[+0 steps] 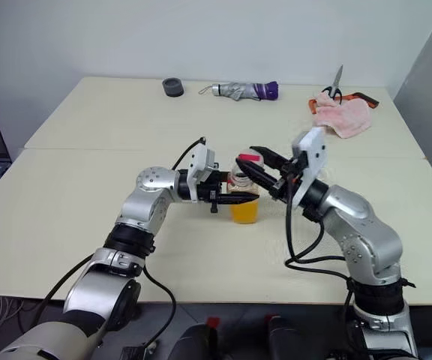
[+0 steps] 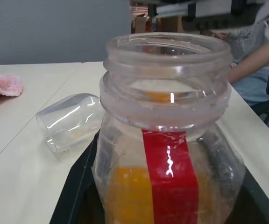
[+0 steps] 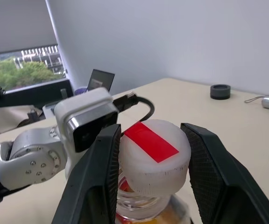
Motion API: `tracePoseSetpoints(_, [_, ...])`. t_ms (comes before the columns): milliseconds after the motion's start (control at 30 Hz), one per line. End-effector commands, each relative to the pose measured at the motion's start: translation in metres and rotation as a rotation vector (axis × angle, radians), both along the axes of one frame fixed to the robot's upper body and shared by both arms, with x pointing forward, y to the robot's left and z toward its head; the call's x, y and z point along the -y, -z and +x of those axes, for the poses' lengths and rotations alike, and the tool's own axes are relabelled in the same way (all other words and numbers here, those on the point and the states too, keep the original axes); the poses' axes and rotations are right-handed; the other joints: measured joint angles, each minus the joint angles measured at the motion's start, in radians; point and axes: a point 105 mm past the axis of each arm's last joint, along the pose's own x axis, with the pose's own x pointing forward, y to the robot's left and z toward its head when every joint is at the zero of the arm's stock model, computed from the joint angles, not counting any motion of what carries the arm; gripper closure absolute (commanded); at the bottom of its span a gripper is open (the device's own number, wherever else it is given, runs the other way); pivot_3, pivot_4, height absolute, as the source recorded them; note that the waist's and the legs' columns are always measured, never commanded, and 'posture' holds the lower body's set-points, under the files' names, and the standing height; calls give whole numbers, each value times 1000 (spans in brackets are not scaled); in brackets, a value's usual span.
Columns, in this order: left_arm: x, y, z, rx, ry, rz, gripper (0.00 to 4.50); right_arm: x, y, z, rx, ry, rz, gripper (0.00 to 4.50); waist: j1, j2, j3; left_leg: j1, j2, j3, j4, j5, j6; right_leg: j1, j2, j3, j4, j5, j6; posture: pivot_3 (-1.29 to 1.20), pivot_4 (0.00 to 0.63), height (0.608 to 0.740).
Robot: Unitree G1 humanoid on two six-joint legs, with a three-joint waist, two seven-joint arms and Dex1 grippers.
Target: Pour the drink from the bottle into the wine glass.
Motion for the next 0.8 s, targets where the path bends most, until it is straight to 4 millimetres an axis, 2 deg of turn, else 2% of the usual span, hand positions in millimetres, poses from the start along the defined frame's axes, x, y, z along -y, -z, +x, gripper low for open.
tracePoseSetpoints(33, [-1, -15, -2, 44, -3, -46, 2732, 44, -6, 0, 41, 194, -12, 2775, 1, 0, 0, 0, 0, 0, 0, 0, 0, 0, 0, 0, 0, 0, 0, 0, 150, 740])
tracePoseSetpoints(167, [-8, -15, -2, 38, -34, -54, 2732, 102, 25, 2, -11, 465, -87, 2775, 2, 0, 0, 0, -1, 0, 0, 0, 0, 0, -1, 1, -1, 0, 0, 0, 150, 740])
tracePoseSetpoints(267, [-14, -17, -1, 36, -63, -63, 2732, 136, 55, -7, -81, 614, -111, 2775, 2, 0, 0, 0, -1, 1, 0, 0, 0, 0, 0, 1, 0, 0, 0, 0, 150, 740])
tracePoseSetpoints(433, [-21, -18, -1, 33, -90, -63, 2732, 142, 92, -29, -166, 609, -181, 2775, -4, 0, 0, 1, 0, 2, -1, 0, 0, 0, 1, 2, 0, 0, 0, 0, 150, 740])
tracePoseSetpoints(600, [-22, -18, 0, 33, -100, -63, 2732, 155, 103, -27, -186, 680, -203, 2775, -5, 0, 0, 3, 0, 3, 0, 0, 0, 1, 2, 4, 1, -1, 2, 0, 150, 740])
tracePoseSetpoints(800, [-25, -19, 2, 37, -117, -64, 2732, 158, 106, -30, -204, 653, -235, 745, -3, 0, 0, 2, 0, 3, 0, 0, 0, 1, 2, 4, 0, 0, 1, 0, 150, 740])
